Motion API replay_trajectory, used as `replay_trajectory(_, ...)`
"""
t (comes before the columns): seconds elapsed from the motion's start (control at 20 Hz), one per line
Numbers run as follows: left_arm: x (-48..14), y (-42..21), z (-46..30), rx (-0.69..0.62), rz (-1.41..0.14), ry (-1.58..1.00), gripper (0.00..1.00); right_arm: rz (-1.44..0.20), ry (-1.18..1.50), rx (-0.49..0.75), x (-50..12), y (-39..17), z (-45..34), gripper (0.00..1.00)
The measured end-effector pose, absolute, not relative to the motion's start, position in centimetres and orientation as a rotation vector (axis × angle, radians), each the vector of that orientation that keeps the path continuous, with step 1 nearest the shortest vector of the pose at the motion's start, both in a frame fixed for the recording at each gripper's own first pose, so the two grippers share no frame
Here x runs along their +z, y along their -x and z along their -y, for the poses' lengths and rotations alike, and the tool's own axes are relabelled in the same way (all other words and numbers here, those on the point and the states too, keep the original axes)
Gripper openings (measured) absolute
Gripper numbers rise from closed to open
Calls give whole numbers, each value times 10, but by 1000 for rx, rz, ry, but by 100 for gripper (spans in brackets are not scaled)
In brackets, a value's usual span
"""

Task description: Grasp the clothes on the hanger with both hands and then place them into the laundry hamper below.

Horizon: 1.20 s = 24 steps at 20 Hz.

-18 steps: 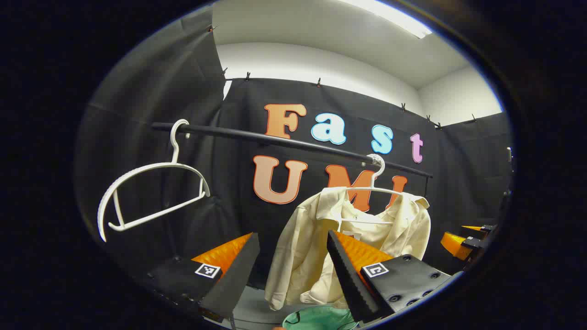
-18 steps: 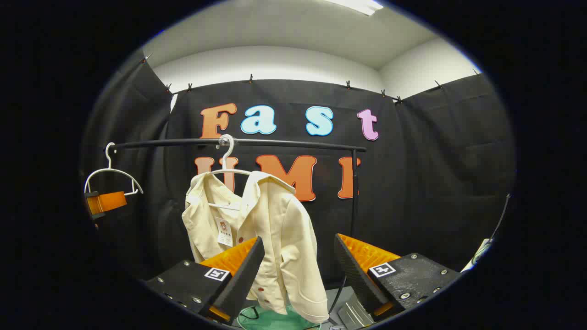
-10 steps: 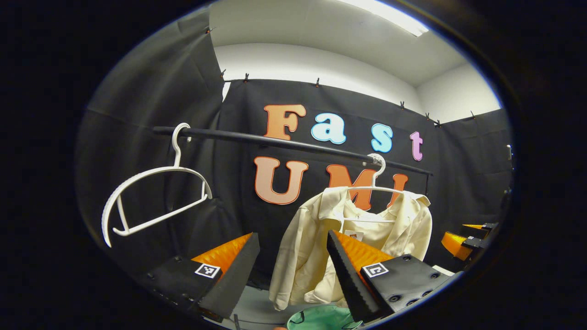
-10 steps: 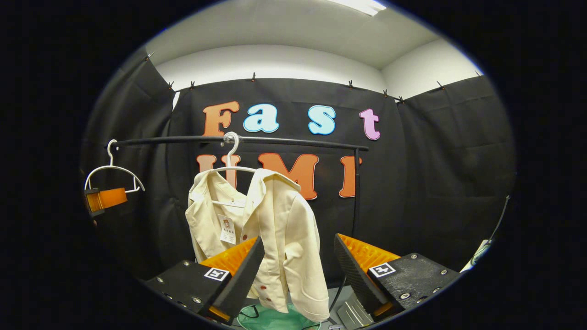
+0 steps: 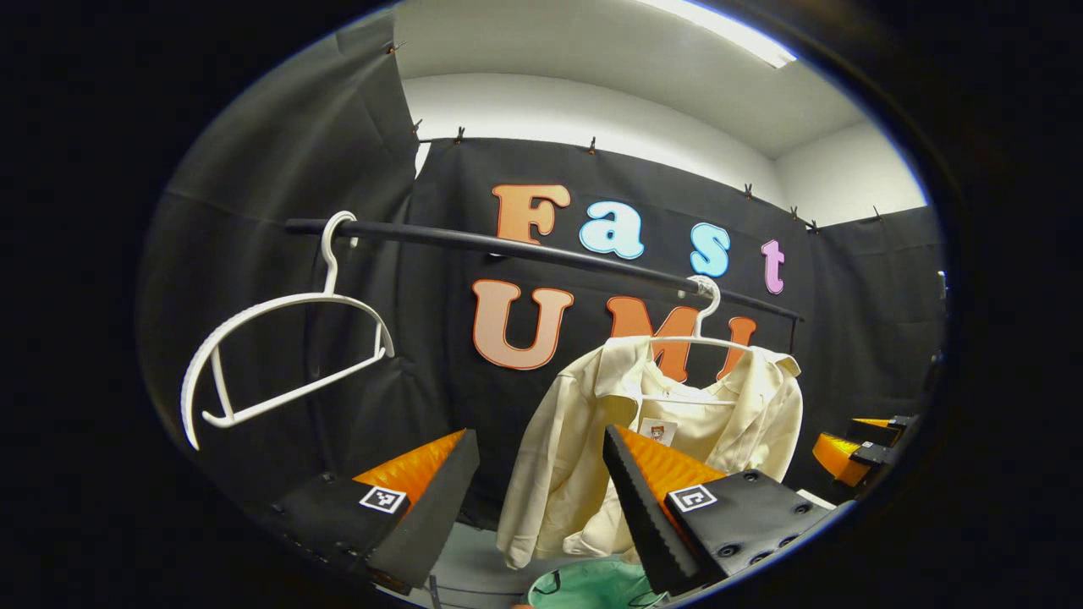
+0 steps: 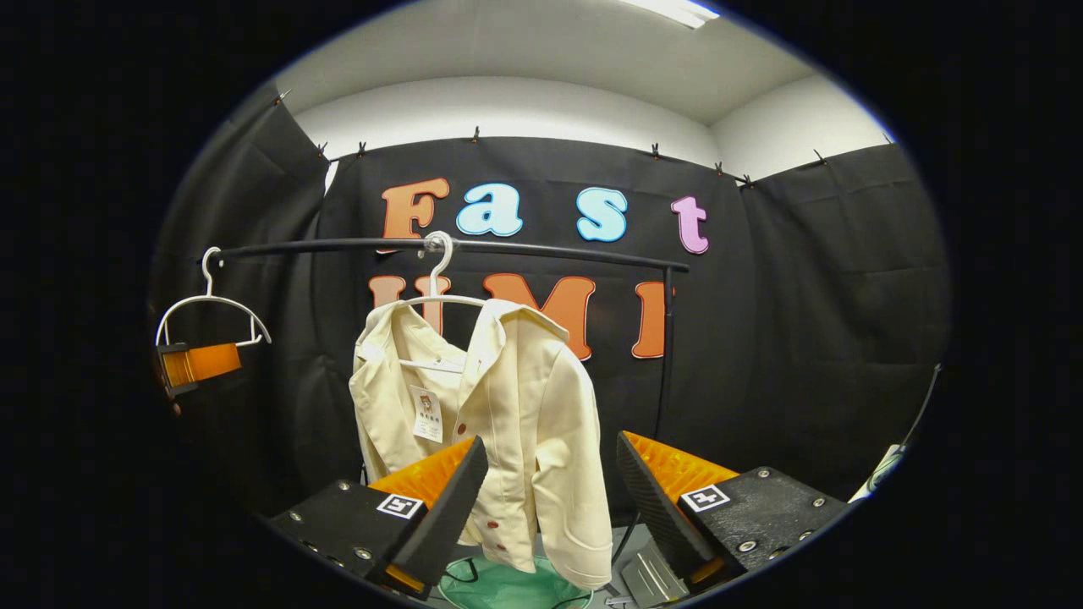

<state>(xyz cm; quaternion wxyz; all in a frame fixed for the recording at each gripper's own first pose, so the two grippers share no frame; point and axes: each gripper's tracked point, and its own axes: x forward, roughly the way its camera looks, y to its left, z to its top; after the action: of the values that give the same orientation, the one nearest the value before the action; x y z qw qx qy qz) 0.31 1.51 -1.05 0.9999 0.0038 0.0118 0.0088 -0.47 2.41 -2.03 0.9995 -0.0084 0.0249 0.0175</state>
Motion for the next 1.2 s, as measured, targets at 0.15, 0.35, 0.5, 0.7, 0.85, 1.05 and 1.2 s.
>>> replay_trajectory(0.15,-17,-8,-12,7,-36,-11,100,-67,21,39,-28,-2,-29,95)
replay_trajectory(0.35,-31,-19,-8,-8,-71,-14,97,-94,12,57,-42,-11,-39,95)
replay_trajectory(0.5,-43,-27,-1,-22,-95,-22,97,-110,7,75,-50,-19,-49,95)
replay_trajectory(0.7,-57,-40,12,-57,-122,-20,100,-127,8,92,-61,-36,-58,95)
replay_trajectory(0.85,-68,-51,24,-86,-143,-19,97,-150,-7,100,-71,-47,-65,95)
replay_trajectory(1.05,-83,-65,41,-127,-169,-41,97,-172,-10,111,-84,-65,-71,95)
replay_trajectory(1.2,-100,-78,51,-148,-199,-49,100,-193,-14,126,-93,-79,-81,95)
